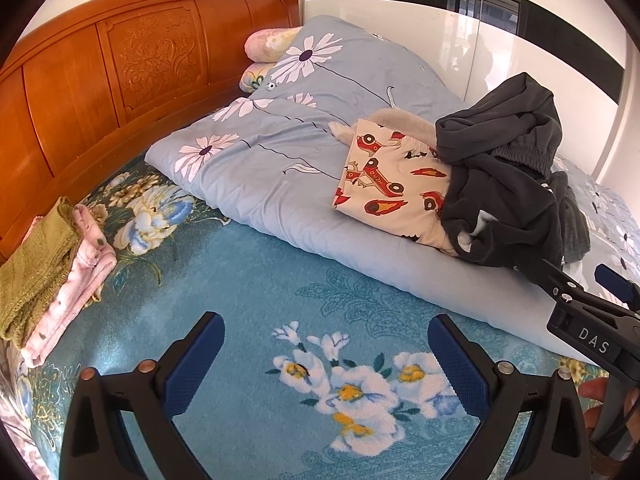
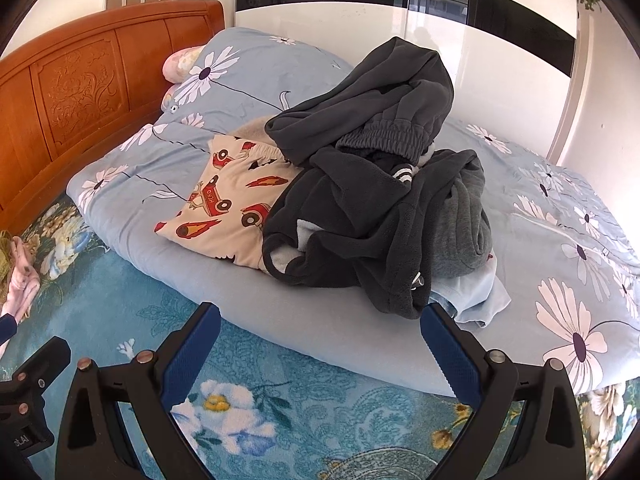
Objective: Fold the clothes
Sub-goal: 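Move the right tool toward the pile of dark grey clothes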
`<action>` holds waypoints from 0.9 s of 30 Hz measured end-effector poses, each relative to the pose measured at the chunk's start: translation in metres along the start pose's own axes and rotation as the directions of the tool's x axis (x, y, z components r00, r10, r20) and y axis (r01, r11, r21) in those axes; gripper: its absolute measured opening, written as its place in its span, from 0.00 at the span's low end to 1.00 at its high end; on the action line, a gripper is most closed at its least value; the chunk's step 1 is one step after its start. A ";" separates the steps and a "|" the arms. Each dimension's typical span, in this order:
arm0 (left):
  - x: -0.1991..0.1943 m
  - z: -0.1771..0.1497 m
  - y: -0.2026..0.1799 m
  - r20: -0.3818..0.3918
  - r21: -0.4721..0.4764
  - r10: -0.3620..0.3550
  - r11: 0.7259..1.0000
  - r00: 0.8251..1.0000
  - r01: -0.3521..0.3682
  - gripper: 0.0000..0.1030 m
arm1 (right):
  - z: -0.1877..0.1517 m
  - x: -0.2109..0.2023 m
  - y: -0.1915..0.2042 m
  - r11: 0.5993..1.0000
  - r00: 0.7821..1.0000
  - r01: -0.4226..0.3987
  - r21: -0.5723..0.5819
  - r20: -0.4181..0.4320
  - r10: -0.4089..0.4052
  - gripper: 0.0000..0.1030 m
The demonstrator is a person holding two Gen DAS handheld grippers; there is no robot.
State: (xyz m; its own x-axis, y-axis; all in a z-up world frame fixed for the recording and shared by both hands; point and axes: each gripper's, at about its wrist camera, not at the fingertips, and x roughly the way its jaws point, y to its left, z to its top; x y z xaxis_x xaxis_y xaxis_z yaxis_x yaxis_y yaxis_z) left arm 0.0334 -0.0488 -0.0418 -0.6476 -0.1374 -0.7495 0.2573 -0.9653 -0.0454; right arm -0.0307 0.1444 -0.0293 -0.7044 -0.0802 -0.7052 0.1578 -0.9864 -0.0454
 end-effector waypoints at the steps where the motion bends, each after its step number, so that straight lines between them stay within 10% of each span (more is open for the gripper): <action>1: -0.002 0.000 0.001 0.002 -0.002 0.002 1.000 1.000 -0.002 1.00 | 0.000 -0.001 0.001 1.000 1.000 -0.003 -0.002 0.001 0.003 0.97; 27: -0.056 -0.006 -0.035 0.092 0.009 0.023 1.000 0.995 -0.023 1.00 | -0.008 -0.036 -0.020 0.995 0.994 -0.098 0.021 0.057 0.097 0.97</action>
State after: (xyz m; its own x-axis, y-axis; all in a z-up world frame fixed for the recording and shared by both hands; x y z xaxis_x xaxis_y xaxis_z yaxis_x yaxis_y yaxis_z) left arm 0.0651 -0.0064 -0.0019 -0.7051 -0.1790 -0.6861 0.2657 -0.9638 -0.0216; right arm -0.0024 0.1682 -0.0085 -0.7241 -0.1836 -0.6648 0.2116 -0.9766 0.0392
